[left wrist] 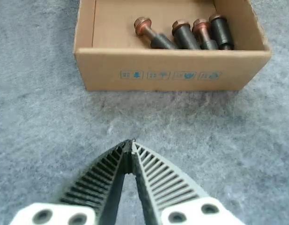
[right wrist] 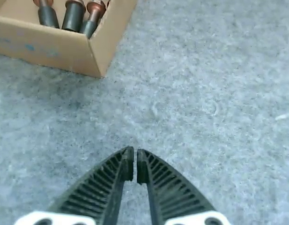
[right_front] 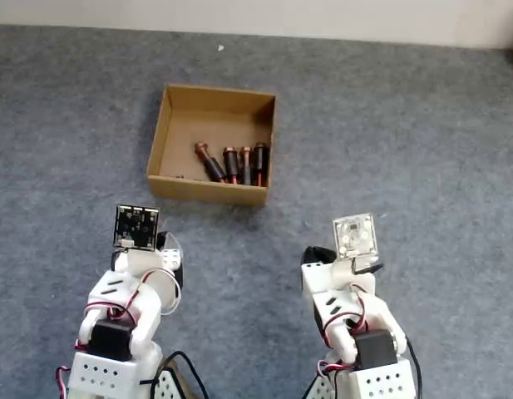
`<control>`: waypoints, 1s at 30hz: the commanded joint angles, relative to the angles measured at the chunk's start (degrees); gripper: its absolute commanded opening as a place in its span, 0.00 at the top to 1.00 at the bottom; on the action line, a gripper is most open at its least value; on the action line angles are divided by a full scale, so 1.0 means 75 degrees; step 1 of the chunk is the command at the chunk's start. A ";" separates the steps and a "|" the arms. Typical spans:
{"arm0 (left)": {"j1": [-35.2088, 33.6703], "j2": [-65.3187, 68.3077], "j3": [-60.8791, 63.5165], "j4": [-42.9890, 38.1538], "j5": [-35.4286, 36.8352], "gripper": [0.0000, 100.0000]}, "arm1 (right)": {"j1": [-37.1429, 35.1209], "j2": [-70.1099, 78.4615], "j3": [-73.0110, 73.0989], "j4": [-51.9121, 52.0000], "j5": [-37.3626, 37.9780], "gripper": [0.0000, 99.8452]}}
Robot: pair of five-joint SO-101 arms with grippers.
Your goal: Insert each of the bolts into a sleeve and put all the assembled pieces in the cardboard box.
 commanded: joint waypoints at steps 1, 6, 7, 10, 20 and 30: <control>-0.0064 -0.0041 0.0170 0.0399 -0.0141 0.99 | 0.0064 0.0029 0.0944 0.0604 0.0059 0.99; -0.0064 -0.0053 0.0170 0.1160 -0.1231 0.99 | 0.0100 -0.0029 0.0932 0.1776 0.0070 0.99; -0.0076 -0.0053 0.0170 0.1289 -0.1371 0.99 | 0.0100 -0.0029 0.0932 0.1952 0.0082 0.99; -0.0076 -0.0041 0.0170 0.1489 -0.1418 0.99 | 0.0111 -0.0041 0.0932 0.2092 0.0082 0.99; -0.0076 -0.0053 0.0170 0.2731 -0.1442 0.99 | 0.0111 -0.0041 0.0932 0.2104 0.0082 0.99; -0.0064 -0.0053 0.0170 0.2731 -0.1442 0.99 | 0.0111 -0.0041 0.0932 0.2104 0.0082 0.99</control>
